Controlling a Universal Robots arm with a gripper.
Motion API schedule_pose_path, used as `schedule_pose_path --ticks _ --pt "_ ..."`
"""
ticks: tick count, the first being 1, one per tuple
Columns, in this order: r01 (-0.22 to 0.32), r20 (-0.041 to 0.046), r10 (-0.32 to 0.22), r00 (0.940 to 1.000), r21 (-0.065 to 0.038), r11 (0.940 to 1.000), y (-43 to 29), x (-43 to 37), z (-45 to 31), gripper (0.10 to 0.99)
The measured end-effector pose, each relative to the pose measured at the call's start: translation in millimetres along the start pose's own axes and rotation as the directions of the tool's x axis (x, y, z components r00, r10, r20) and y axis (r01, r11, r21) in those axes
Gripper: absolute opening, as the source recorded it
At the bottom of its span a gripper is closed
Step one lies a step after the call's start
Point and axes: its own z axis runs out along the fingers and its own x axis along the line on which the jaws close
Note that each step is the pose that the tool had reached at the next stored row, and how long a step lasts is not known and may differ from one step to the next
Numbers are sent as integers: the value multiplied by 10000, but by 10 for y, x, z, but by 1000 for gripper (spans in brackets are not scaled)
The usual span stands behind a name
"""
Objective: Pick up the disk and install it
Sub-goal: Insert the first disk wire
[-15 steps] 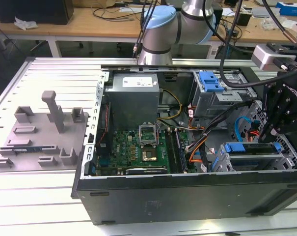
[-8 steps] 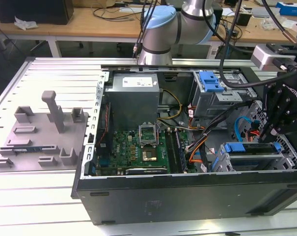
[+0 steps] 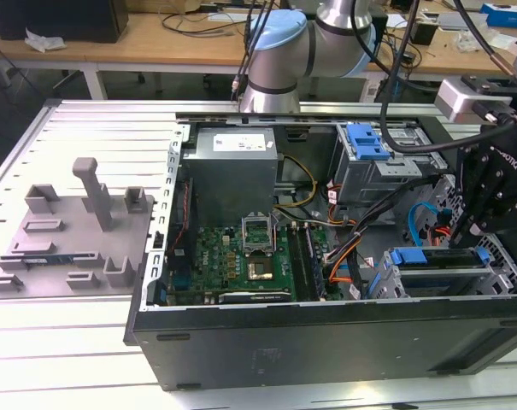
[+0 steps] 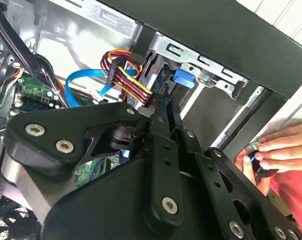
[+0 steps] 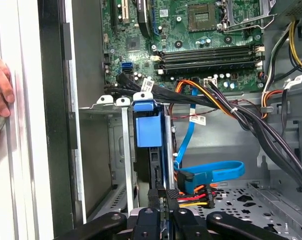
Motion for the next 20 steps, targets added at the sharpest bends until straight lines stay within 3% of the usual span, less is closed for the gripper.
schedule_pose_path --ticks 20 --pt "116 2 -116 9999 14 9999 -17 15 6 165"
